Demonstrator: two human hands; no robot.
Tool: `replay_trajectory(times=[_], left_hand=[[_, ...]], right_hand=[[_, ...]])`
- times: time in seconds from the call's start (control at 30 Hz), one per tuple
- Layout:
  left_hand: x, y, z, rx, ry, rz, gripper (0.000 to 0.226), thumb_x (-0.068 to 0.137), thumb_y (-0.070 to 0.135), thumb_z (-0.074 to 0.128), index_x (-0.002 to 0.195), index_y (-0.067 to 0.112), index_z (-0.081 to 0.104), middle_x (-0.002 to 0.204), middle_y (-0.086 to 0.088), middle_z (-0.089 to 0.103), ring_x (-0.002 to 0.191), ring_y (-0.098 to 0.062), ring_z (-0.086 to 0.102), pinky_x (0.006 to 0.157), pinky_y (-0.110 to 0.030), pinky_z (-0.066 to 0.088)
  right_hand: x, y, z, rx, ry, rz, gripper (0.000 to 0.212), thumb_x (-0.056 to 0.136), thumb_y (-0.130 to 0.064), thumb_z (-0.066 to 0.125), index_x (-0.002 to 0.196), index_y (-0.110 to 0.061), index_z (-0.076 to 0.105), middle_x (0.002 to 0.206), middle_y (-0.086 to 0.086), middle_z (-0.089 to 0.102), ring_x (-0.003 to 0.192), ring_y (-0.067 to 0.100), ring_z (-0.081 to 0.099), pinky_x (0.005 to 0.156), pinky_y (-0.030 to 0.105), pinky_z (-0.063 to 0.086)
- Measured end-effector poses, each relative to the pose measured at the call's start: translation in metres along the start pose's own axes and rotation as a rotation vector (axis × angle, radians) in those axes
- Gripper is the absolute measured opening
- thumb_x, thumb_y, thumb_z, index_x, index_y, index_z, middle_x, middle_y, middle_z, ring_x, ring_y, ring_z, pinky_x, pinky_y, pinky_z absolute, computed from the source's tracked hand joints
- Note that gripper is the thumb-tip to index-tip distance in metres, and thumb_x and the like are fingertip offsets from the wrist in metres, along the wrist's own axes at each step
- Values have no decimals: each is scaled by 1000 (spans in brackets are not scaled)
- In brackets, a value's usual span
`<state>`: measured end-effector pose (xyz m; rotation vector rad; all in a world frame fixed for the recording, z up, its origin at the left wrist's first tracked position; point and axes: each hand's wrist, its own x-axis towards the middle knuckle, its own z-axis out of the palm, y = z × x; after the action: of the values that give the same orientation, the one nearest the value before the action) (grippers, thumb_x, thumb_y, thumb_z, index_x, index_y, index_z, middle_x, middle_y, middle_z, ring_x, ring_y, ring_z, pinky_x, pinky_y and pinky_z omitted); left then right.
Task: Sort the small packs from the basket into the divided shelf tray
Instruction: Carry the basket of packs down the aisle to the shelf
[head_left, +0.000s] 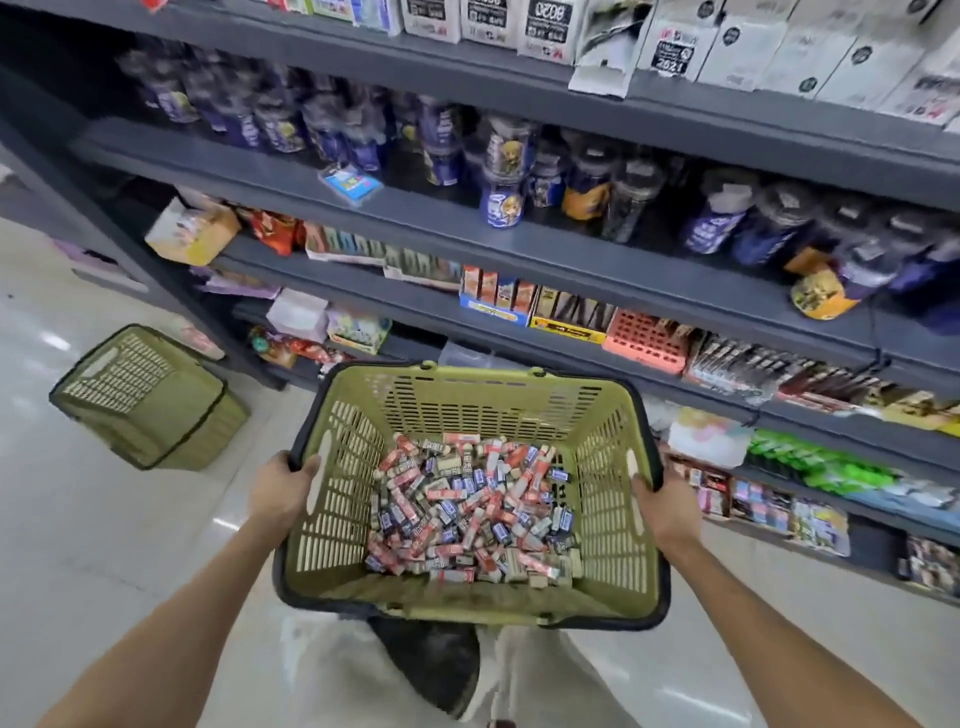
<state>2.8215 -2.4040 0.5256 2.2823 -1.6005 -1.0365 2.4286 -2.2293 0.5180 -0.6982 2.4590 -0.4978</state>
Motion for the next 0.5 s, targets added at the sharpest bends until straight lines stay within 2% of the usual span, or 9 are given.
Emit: replay_trajectory(times=[0.1,0.23,0.4,0.5], left_hand=[[40,8,-2,71,-78,87,36,97,31,51,100,-4,58,89,-25,65,82,-39,62,74,-45,51],[91,14,-3,213,-202,192,38,97,32,51,104,-5,58,96,-29,65,91,-42,62,78,-47,51],[138,7,11,358,-319,274,37,97,34,51,105,-1,61,95,-21,66,90,-37,62,67,-35,42],[160,2,32,380,-365,291,36,95,33,54,101,-1,63,93,-22,68,87,-37,62,71,-38,46]], right_hand=[[-10,-8,22,62,56,103,27,93,-24,55,93,3,58,78,21,62,74,38,62,57,35,43],[-24,-14,53,78,140,229,12,88,-20,56,79,-12,52,59,3,52,56,27,53,50,29,40],[-15,-9,91,56,138,327,17,89,-23,54,87,-7,56,67,11,60,62,30,59,54,32,46],[-4,6,116,52,132,351,21,90,-25,55,90,-4,59,70,12,62,64,31,59,55,32,46]])
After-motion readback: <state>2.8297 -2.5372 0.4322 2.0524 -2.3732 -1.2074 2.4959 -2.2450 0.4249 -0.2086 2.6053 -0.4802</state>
